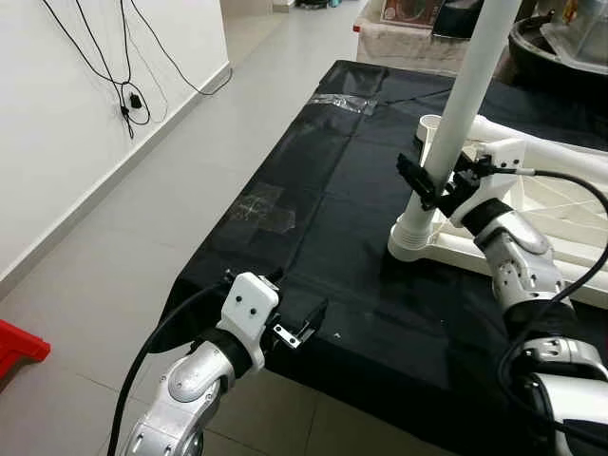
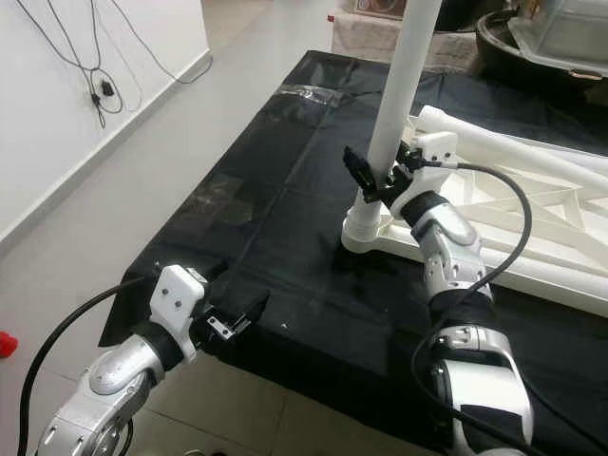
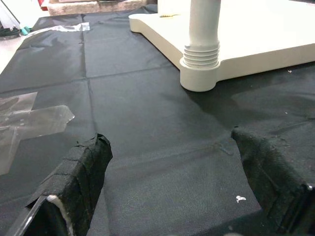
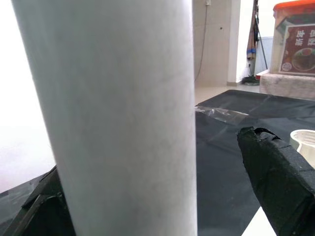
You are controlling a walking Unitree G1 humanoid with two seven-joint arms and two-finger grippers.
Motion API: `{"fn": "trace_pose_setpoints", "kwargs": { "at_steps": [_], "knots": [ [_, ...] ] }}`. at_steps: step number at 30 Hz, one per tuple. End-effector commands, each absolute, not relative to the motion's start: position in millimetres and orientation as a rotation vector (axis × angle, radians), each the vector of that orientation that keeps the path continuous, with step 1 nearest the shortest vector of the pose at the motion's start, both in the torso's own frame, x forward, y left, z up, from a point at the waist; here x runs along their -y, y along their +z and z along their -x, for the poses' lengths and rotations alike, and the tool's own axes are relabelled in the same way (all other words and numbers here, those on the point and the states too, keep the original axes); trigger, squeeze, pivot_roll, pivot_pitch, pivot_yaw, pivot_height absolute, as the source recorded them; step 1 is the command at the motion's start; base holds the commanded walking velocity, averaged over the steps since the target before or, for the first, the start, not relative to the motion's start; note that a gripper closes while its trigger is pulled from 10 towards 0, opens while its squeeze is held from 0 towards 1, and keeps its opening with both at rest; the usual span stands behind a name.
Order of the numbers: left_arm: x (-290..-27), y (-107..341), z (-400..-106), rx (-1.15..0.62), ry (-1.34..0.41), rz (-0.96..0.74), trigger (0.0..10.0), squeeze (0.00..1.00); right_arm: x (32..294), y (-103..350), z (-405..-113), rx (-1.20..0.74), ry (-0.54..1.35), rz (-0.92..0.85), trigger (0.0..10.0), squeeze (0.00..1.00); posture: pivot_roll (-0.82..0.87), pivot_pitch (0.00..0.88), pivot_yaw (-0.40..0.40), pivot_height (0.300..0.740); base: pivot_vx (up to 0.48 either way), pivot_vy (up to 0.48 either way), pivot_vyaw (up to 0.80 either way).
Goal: Building children table
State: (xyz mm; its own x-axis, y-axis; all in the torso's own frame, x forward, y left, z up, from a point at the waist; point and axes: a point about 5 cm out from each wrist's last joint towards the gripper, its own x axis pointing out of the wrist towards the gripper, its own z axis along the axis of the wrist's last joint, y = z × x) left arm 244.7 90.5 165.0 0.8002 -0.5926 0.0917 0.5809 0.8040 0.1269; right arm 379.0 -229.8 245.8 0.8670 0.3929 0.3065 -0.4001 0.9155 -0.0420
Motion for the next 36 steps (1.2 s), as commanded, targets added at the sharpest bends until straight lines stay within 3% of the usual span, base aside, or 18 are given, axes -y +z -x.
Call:
{"fn": "trace_pose_setpoints", "kwargs": {
  "at_steps": [1, 10, 26, 27, 29, 30, 36],
  "knots": [
    [-91.2, 159.7, -242.7, 0.109, -0.631, -0.097, 10.0, 0.0, 228.7, 248.4, -379.4, 0.315, 0.456, -0.013, 10.0, 0.0, 0.12, 0.191, -0.014, 0.74, 0.0, 0.0, 0.0],
    [-90.6, 159.6, -242.6, 0.108, -0.632, -0.097, 10.0, 0.0, 224.6, 249.5, -379.0, 0.247, 0.64, 0.024, 10.0, 0.0, 0.13, 0.191, -0.015, 0.74, 0.0, 0.0, 0.0],
    [-90.6, 158.6, -240.6, 0.106, -0.632, -0.097, 10.0, 0.0, 227.8, 254.5, -383.7, 0.223, 0.664, 0.047, 10.0, 0.0, 0.12, 0.182, -0.018, 0.74, 0.0, 0.0, 0.0],
    [-90.5, 158.6, -240.5, 0.106, -0.633, -0.097, 10.0, 0.0, 228.1, 254.8, -383.8, 0.228, 0.659, 0.047, 3.8, 0.0, 0.12, 0.182, -0.018, 0.74, 0.0, 0.0, 0.0],
    [-90.4, 158.6, -240.4, 0.106, -0.633, -0.097, 10.0, 0.0, 228.2, 255.0, -383.9, 0.231, 0.656, 0.046, 3.8, 0.0, 0.12, 0.182, -0.018, 0.74, 0.0, 0.0, 0.0],
    [-90.2, 158.4, -240.4, 0.106, -0.634, -0.097, 10.0, 0.0, 228.2, 253.7, -383.6, 0.231, 0.658, 0.04, 0.0, 0.0, 0.12, 0.179, -0.018, 0.74, 0.0, 0.0, 0.0],
    [-90.1, 158.2, -240.8, 0.106, -0.634, -0.098, 10.0, 0.0, 226.9, 247.7, -382.2, 0.224, 0.672, 0.025, 0.0, 0.0, 0.12, 0.175, -0.018, 0.74, 0.0, 0.0, 0.0]
  ]
}}
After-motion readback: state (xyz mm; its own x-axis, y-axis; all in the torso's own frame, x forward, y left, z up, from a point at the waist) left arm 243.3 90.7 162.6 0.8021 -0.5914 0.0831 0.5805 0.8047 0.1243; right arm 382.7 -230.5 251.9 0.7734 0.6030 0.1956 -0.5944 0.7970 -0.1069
